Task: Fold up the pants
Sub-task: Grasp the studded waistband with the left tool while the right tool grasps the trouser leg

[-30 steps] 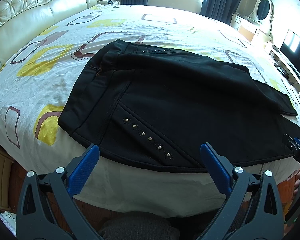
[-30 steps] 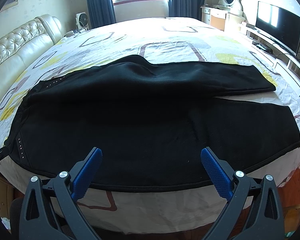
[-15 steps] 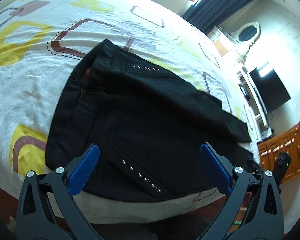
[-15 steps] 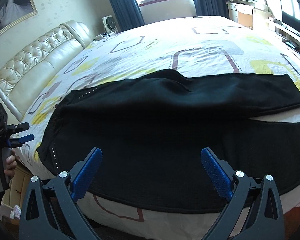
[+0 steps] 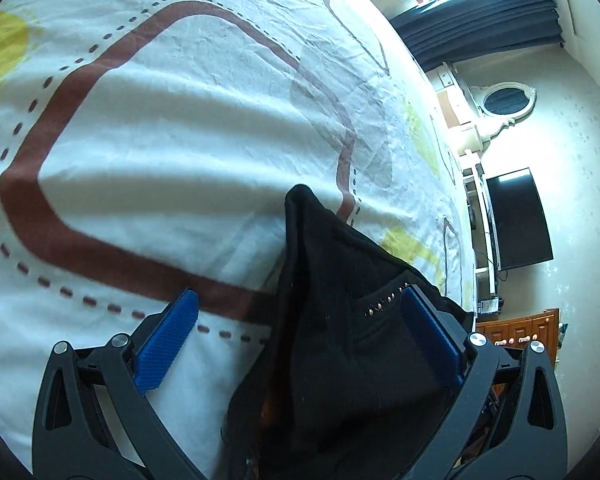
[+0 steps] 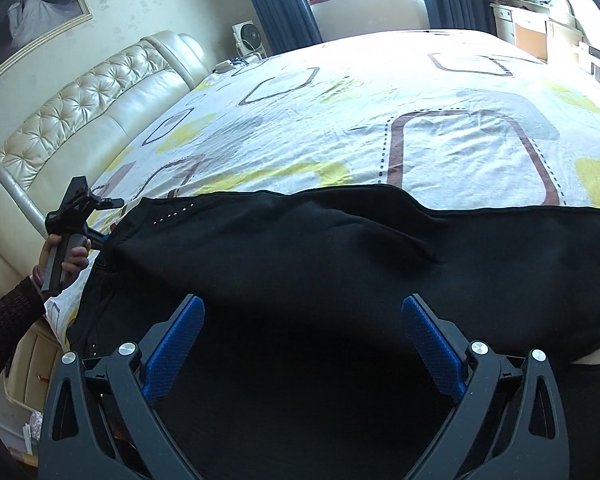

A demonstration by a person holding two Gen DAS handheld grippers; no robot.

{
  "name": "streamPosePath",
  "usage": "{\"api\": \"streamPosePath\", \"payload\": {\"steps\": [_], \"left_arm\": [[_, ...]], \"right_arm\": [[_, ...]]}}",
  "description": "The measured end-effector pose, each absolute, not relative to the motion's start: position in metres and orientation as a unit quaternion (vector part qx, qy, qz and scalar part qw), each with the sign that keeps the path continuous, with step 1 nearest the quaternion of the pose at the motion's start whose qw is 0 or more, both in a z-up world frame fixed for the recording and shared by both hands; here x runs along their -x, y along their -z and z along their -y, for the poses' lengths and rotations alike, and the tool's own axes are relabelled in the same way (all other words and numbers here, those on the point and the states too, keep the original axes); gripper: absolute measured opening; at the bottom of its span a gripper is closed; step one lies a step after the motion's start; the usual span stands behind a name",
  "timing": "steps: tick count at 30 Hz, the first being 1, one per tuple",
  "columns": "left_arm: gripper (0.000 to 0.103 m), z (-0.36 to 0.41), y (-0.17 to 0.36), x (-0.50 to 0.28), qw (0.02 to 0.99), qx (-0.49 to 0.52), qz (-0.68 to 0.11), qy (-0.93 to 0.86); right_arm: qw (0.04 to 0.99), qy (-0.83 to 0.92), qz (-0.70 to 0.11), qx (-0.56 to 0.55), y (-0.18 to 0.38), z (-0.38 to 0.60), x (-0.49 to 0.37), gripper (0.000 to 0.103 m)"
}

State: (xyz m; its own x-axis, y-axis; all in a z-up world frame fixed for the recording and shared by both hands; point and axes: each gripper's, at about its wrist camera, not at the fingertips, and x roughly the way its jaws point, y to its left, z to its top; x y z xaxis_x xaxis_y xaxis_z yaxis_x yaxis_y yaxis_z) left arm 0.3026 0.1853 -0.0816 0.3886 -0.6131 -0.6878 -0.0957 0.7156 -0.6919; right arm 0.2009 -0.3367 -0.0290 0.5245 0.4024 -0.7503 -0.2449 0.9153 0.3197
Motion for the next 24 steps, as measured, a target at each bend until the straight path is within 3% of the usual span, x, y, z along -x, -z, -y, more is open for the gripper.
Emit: {"api": "streamPosePath", "payload": {"steps": [6,13,14,16,21,24], "left_arm": [[0.101,-0.162,0.080,-0.330,0.774,0.262,-0.530,0.226],[0.099,-0.138,0.075,-0.332,0.799,0.178,-0.524,0.234],[0.094,-0.133,0.074,-0.331,0.804,0.159,-0.523,0.236],[0.058,-0.125,0.076,-0.333,0.811,0.122,-0.526,0.223],[0.025,-0.141,0.081,-0.341,0.807,0.139,-0.538,0.199],[0.020,-0.150,0.083,-0.344,0.799,0.166,-0.543,0.198]], "right_arm": [[0.857,-0.222,-0.460,-0.076,0.043,0.323,-0.224,0.099],[0.852,-0.273,-0.440,-0.074,0.022,0.325,-0.282,0.099],[0.843,-0.281,-0.453,-0.070,0.023,0.323,-0.297,0.099],[0.824,-0.287,-0.487,-0.043,0.028,0.316,-0.322,0.099],[0.780,-0.283,-0.552,0.080,0.057,0.289,-0.360,0.099],[0.752,-0.286,-0.580,0.129,0.074,0.278,-0.366,0.098]]}}
